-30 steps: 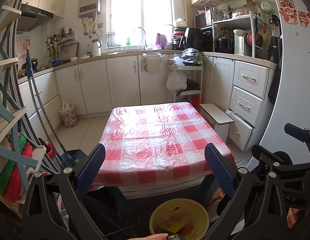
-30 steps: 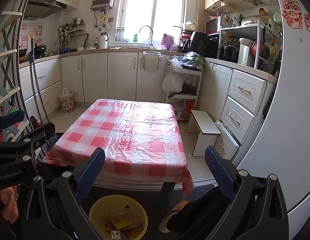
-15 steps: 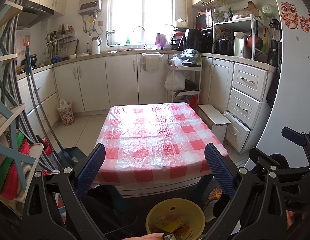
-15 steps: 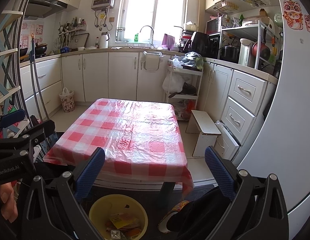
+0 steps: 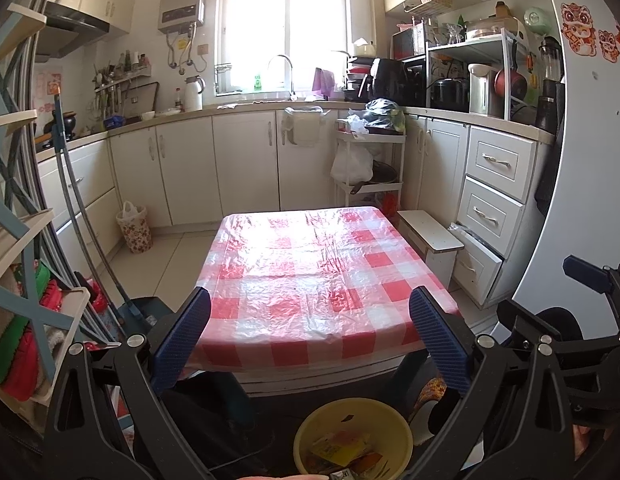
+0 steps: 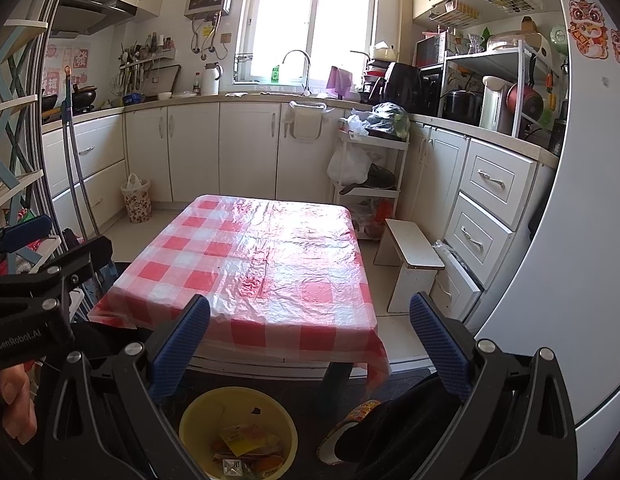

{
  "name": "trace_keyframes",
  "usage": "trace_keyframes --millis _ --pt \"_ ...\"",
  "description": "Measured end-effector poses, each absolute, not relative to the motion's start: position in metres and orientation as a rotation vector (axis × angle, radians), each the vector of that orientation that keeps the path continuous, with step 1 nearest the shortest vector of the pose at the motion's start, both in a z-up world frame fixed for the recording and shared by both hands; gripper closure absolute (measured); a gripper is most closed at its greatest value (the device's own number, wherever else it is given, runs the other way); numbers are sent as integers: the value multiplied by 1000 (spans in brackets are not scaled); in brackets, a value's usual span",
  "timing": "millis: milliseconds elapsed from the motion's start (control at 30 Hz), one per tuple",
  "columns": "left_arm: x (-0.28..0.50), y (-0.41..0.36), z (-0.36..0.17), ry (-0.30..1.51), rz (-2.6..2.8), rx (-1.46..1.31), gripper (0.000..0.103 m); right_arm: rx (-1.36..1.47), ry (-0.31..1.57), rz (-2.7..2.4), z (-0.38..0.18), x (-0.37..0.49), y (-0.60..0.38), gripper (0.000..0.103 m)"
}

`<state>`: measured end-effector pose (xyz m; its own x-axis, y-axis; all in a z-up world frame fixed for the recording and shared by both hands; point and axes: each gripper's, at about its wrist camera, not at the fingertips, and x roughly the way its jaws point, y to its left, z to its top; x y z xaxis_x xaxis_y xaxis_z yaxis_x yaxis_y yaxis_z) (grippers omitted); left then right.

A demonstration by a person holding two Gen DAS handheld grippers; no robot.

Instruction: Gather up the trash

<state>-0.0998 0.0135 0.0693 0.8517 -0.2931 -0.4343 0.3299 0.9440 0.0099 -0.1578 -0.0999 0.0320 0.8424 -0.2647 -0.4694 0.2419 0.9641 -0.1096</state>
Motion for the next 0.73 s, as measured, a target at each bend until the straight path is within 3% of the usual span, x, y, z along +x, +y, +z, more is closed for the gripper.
trace_keyframes --millis 333,733 --pt "-85 8 62 419 -267 90 7 -26 569 -239 14 -139 -110 7" --pt "-27 -13 21 626 -308 119 7 12 672 -246 -12 -108 -131 7"
